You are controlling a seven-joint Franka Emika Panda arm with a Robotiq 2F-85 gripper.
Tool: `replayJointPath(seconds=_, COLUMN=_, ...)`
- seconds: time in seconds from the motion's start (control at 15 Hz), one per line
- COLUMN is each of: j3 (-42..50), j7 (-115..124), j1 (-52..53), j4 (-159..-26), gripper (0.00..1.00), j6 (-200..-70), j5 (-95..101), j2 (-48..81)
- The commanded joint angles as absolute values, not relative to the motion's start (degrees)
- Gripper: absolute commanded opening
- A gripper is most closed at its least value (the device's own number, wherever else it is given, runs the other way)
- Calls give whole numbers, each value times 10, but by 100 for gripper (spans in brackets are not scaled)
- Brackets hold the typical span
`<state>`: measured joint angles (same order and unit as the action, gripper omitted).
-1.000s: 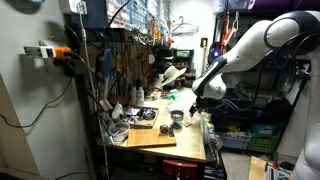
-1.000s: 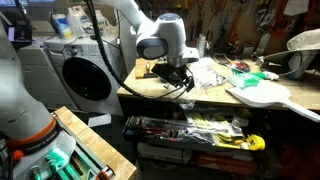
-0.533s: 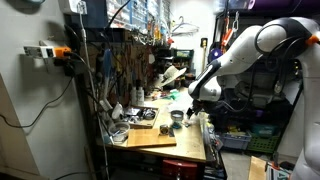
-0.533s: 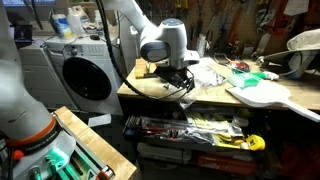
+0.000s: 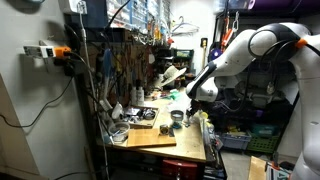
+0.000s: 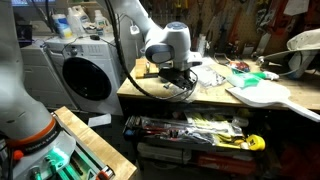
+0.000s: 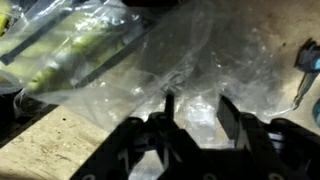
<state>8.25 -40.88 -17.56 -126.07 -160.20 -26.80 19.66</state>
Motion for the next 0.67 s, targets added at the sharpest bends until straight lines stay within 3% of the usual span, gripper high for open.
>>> replayJointPath(seconds=0.0, j3=65, j7=-440, j1=-197, j4=-1244, gripper=17, j6=-1607, j5=-296, j2=214)
replayJointPath(seconds=0.13, j3=40, j7=-476, j1=-217, j4=-1238, gripper=2, j6=-1615, j5=-338, j2=208)
replayJointPath(seconds=0.2, j3=25, j7=-496, j1=-228, j4=-1233, gripper=0, j6=-1619, j5=-365, j2=204)
replayJointPath(seconds=0.6, j3=-63, j7=-662, j1=-294, j4=-1168, gripper=0, j6=-1683, j5=-557, j2=195)
